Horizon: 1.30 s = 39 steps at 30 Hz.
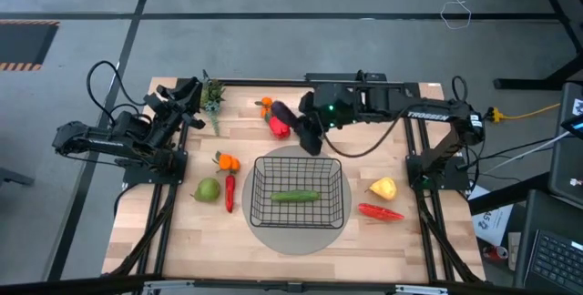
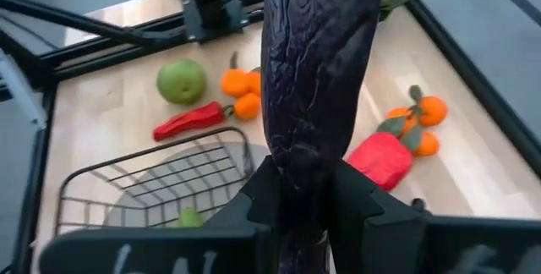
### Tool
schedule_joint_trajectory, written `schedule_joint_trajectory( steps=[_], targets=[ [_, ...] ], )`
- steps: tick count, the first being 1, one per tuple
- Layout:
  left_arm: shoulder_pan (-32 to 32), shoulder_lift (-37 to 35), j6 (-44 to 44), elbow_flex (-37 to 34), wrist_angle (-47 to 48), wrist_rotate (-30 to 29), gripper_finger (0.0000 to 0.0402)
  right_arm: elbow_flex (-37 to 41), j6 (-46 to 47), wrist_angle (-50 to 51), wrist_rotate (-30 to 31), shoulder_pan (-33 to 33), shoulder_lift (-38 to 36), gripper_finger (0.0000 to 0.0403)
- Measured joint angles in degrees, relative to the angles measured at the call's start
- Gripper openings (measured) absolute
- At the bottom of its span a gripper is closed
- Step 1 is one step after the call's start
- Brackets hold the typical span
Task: Build produce basket
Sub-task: Put the violet eggplant into the black wire basket
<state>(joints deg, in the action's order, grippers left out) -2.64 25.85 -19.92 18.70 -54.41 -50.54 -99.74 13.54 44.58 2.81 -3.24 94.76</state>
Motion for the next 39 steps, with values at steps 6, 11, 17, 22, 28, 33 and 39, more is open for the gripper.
schedule_joint_trajectory(
  steps=[6, 11, 17, 22, 28, 33, 39],
  targets=[
    [0.00, 0.01, 0.00, 0.00, 0.00, 0.00, 0.0134, 0.00, 0.41, -0.04, 0.08, 3.28, 0.00, 0.0051],
    [-0.02, -0.01, 0.31, 0.00, 0.00, 0.00, 0.0134, 0.00, 2.48, -0.18, 0.09, 4.97, 0.00, 0.0052],
    [-0.02, -0.01, 0.33, 0.00, 0.00, 0.00, 0.0134, 0.02, 2.89, -0.17, 0.19, 6.23, 0.00, 0.0052],
    [0.00, 0.02, 0.49, 0.00, 0.00, 0.00, 0.0134, 0.04, 2.91, -0.21, 1.92, 6.54, 0.65, 0.0052],
    [-0.02, 0.01, 3.35, 0.00, 1.66, 0.00, 0.0134, 0.04, 2.60, 0.67, 1.73, 6.50, 1.89, 0.0053],
    [0.00, 0.02, 3.50, 0.00, 3.11, 0.03, 0.0134, 0.07, 0.58, 1.90, -1.41, 6.50, 2.69, 0.0053],
    [-0.02, 0.02, 4.84, 0.00, 3.42, 0.23, 0.0134, 0.09, -1.90, 1.42, -4.94, 6.91, 3.48, 0.0053]
  ],
)
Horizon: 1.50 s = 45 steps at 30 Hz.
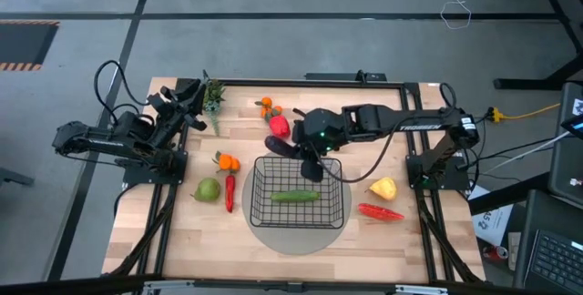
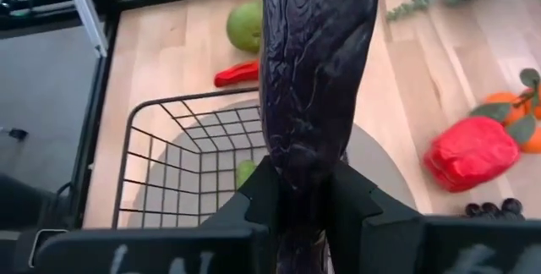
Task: Build produce basket
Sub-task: Put the violet eggplant into the black wire basket
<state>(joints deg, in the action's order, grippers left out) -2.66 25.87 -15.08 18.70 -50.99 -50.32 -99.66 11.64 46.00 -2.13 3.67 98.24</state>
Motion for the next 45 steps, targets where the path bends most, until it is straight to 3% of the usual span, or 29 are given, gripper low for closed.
schedule_joint_trajectory(
  steps=[22, 30, 45],
  targets=[
    [0.02, -0.02, 0.10, 0.00, 0.54, 0.03, 0.0134, 0.72, -3.41, 0.34, -0.05, 0.23, 1.52, 0.0053],
    [0.01, 0.00, 0.13, 0.00, 1.59, 0.06, 0.0134, 0.70, -6.14, 0.65, -10.20, 0.36, 3.52, 0.0053],
    [0.00, -0.02, 0.12, 0.00, 2.55, 0.03, 0.0134, 0.70, -9.05, 0.57, -11.06, 0.67, 4.70, 0.0053]
  ],
)
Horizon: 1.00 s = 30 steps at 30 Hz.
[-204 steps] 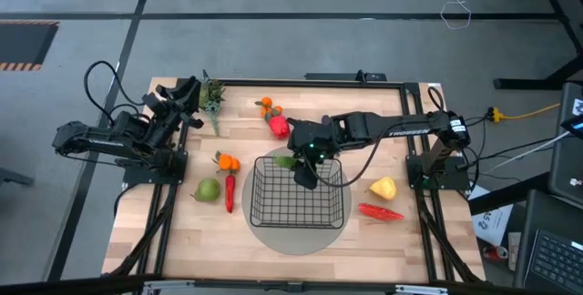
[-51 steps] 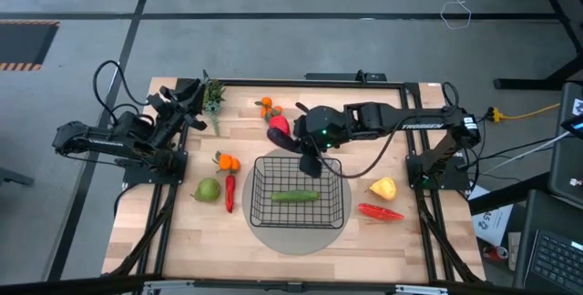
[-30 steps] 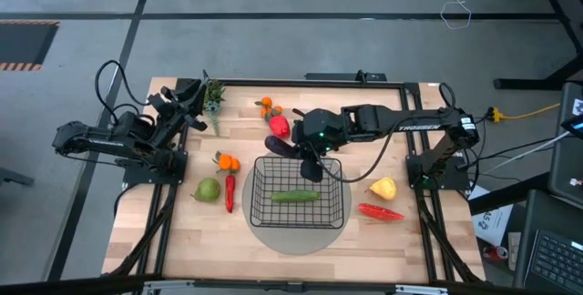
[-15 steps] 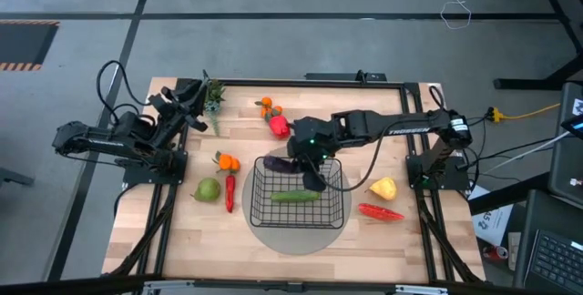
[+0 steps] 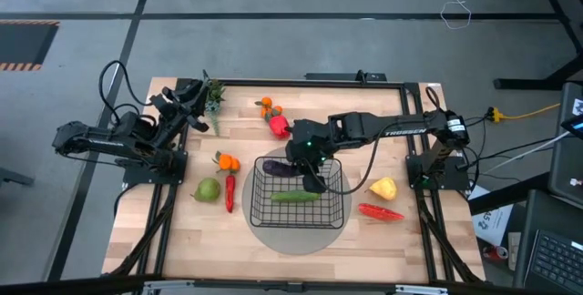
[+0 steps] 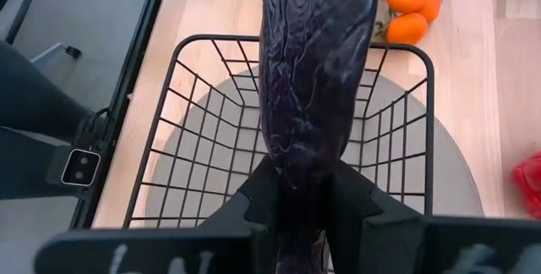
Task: Build produce basket
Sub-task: Put the violet eggplant into the black wire basket, then put the bottom orange tangerines into the black wire basket
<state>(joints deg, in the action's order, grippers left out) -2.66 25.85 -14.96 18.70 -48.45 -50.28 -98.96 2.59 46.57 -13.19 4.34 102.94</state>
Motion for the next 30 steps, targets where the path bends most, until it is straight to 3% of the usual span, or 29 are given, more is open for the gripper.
schedule_joint_trajectory(
  steps=[5, 15, 30],
  targets=[
    [0.02, 0.00, 0.00, 0.00, 0.00, 0.00, 0.0134, 0.00, -0.06, -0.07, 0.03, 0.00, 0.00, 0.0063],
    [0.00, 0.00, 0.00, 0.00, 0.00, 0.00, 0.0134, 0.00, -0.01, -0.05, 0.09, 0.00, 0.00, 0.0128],
    [0.01, 0.00, 0.00, 0.00, -0.01, 0.00, 0.0134, 0.00, 0.15, 0.22, 0.09, 0.00, 0.00, 0.0131]
  ],
)
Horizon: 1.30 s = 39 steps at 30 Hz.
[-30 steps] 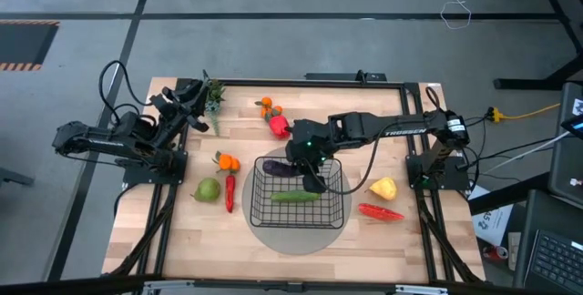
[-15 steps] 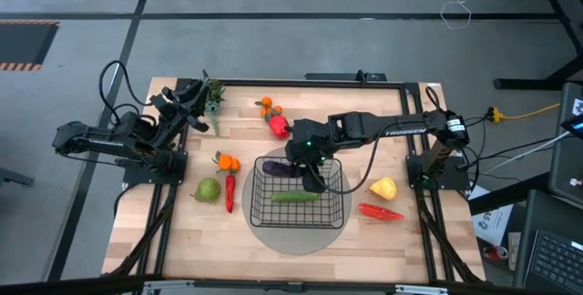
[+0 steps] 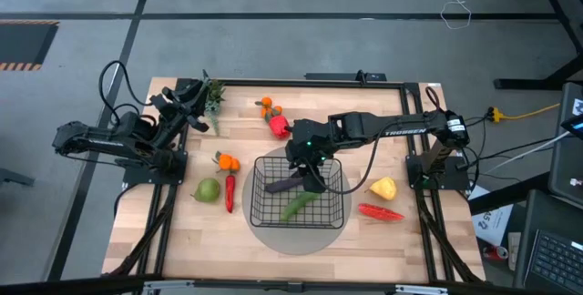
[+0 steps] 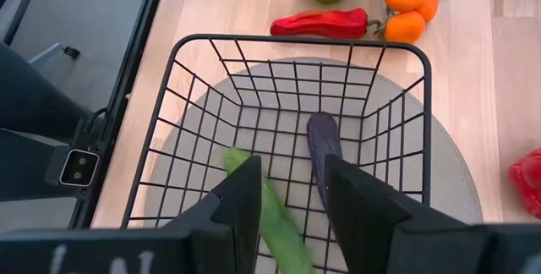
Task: Build produce basket
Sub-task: Put the bottom orange tangerines into the black wire basket
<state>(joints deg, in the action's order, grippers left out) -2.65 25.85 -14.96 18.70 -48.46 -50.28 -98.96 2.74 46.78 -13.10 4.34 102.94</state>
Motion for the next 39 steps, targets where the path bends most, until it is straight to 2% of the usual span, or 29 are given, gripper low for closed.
schedule_joint_trajectory(
  steps=[5, 9, 12, 19, 23, 30, 39],
  targets=[
    [0.01, 0.00, 0.00, 0.00, -0.01, 0.00, 0.0134, 0.00, -0.05, 0.57, 0.30, 0.00, 0.00, 0.0131],
    [0.00, 0.00, 0.00, 0.00, 0.01, 0.00, 0.0134, 0.00, -0.04, 0.61, 3.95, 0.00, 0.00, 0.0131],
    [-0.01, 0.00, -0.08, 0.00, 0.01, 0.00, 0.0134, 0.00, 0.76, 0.61, 7.87, -0.02, 0.00, 0.0131],
    [0.01, 0.00, -0.11, 0.00, -0.01, -0.02, 0.0134, 0.00, 8.96, 0.66, 20.74, -0.85, 0.00, 0.0131],
    [0.01, 0.00, -0.13, 0.00, 0.01, -0.02, 0.0134, 0.00, 12.88, 0.73, 25.03, -2.43, -0.01, 0.0131],
    [0.00, 0.00, -0.11, 0.00, -0.01, -0.02, 0.0134, 0.00, 19.51, 1.02, 25.57, -6.40, -1.69, 0.0131],
    [0.01, 0.02, -0.09, 0.00, -0.01, -0.02, 0.0134, -0.07, 19.47, 5.39, 25.62, -12.66, -5.71, 0.0131]
  ],
)
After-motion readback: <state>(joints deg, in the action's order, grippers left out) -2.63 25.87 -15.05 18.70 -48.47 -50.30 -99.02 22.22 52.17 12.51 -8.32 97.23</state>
